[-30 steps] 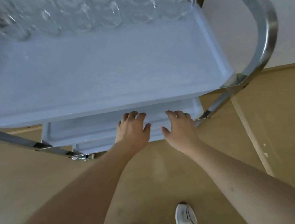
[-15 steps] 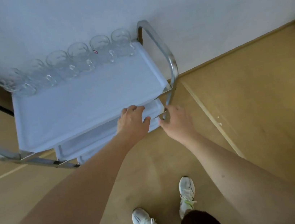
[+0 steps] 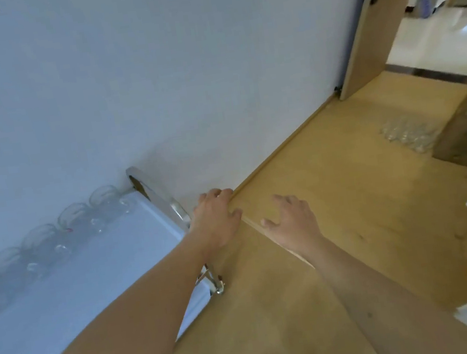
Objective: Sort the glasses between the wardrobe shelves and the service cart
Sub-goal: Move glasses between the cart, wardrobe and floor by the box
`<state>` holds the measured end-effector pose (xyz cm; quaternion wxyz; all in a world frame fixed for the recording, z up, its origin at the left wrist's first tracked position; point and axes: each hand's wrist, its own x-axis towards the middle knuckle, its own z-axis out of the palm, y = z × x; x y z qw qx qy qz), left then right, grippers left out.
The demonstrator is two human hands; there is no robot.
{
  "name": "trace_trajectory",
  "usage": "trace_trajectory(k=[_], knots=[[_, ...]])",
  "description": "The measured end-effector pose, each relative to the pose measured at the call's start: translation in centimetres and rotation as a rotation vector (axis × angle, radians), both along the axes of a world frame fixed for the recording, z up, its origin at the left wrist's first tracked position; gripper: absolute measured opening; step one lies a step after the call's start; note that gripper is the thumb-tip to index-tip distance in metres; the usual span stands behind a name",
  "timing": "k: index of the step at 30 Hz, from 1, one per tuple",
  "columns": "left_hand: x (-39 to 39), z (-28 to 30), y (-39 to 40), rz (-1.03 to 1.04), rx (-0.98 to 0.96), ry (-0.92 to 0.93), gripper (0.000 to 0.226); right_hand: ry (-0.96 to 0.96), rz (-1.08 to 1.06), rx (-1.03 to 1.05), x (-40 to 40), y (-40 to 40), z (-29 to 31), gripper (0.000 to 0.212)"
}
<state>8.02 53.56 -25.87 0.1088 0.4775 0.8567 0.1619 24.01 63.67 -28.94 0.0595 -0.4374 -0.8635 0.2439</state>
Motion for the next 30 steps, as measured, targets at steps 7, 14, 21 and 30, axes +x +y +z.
trace_trajectory(k=[7,14,21,30], knots=[[4.4,2.4,14.9,-0.192,0.043,0.086,0.058,-0.003,-0.134,0.069,5.3,11.2,2.4,0.066],[8.4,3.3,26.3,-0.437,0.105,0.111,0.058,-0.058,-0.273,0.106,8.9,20.3,3.2,0.067],[8.8,2.9,38.7,-0.674,0.104,0.147,0.059,-0.110,-0.479,0.155,10.3,29.4,3.7,0.066],[8.0,4.7,54.5,-0.912,0.101,0.034,0.057,-0.125,-0.778,0.152,9.8,39.5,5.8,0.066]])
